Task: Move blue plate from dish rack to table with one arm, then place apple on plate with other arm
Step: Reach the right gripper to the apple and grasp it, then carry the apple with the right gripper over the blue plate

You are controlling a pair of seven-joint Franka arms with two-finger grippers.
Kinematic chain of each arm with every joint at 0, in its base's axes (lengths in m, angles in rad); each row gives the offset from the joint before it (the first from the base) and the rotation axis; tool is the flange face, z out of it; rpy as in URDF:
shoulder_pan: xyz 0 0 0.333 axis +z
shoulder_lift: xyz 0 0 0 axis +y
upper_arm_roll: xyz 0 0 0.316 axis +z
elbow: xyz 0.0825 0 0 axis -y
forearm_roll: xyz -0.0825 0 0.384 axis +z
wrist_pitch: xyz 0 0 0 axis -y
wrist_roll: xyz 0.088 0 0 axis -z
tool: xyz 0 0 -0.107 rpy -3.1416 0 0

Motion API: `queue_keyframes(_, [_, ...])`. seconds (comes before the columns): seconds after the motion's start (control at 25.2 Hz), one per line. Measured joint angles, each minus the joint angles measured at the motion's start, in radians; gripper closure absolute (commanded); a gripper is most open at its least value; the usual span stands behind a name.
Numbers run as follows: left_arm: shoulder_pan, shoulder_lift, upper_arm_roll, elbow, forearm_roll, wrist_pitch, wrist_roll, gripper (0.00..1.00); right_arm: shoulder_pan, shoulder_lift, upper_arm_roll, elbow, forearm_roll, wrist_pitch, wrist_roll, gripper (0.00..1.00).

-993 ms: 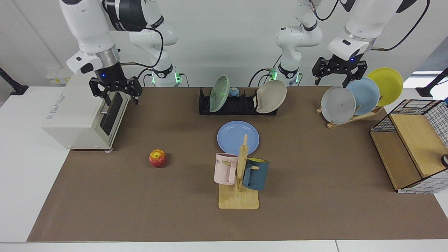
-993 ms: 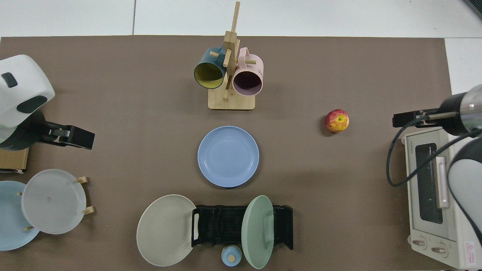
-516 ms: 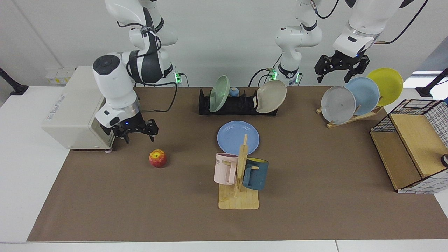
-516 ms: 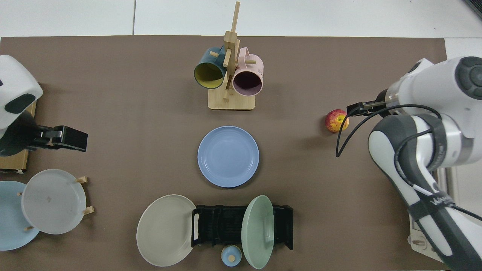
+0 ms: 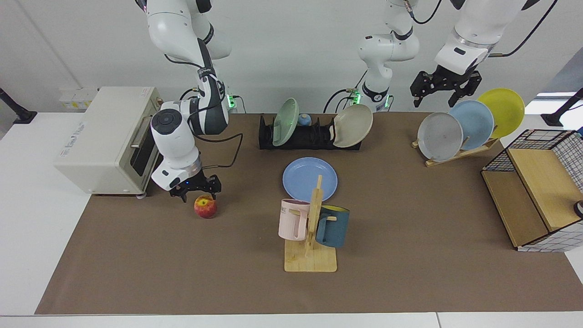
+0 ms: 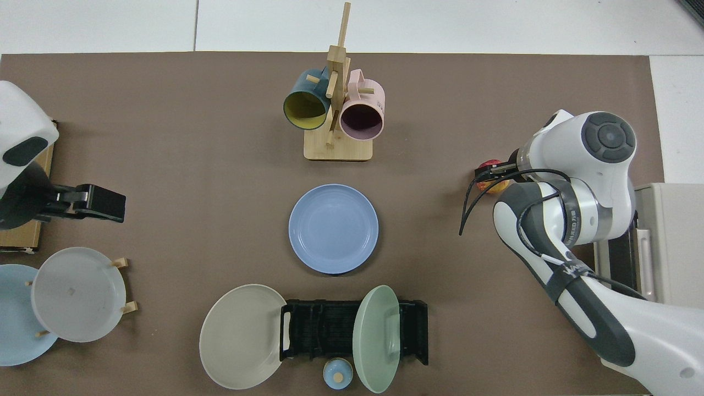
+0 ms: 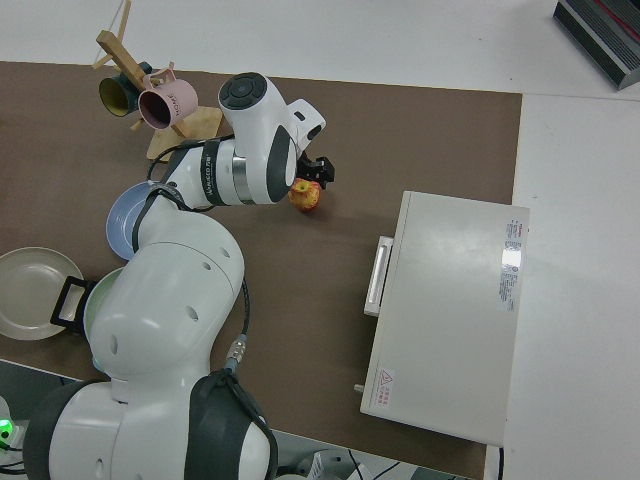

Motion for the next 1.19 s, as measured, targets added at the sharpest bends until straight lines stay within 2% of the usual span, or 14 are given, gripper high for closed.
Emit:
queue_keyframes(0.24, [0.002,-0.003,0.000,0.000,0.000,0.000,0.000,0.00,0.000,0.046,0.001,-0.005,0.000,0.059,0.000,0.00])
queue_keyframes(0.52, [0.003,-0.003,0.000,0.000,0.000,0.000,0.000,0.00,0.001,0.062,0.002,-0.009,0.000,0.064,0.000,0.01])
queue_keyframes(0.6, [0.003,-0.004,0.000,0.000,0.000,0.000,0.000,0.00,0.001,0.062,0.003,-0.010,0.000,0.064,0.000,0.13])
queue_keyframes(0.64, [0.004,-0.004,0.000,0.000,0.000,0.000,0.000,0.00,0.001,0.062,0.003,-0.010,0.000,0.064,0.000,0.25])
queue_keyframes(0.68, [0.004,-0.004,0.000,0.000,0.000,0.000,0.000,0.00,0.001,0.062,0.003,-0.011,0.000,0.064,0.000,0.45])
queue_keyframes(0.71, [0.005,-0.004,0.000,0.000,0.000,0.000,0.000,0.00,0.001,0.062,0.003,-0.011,0.000,0.064,0.000,0.76])
queue_keyframes(0.75, [0.005,-0.004,0.000,0.000,0.000,0.000,0.000,0.00,0.001,0.062,0.003,-0.011,0.000,0.066,0.000,0.98])
queue_keyframes(1.19, [0.005,-0.004,-0.001,0.000,0.000,0.000,0.000,0.00,0.015,0.063,0.004,0.007,0.003,0.076,0.035,1.00])
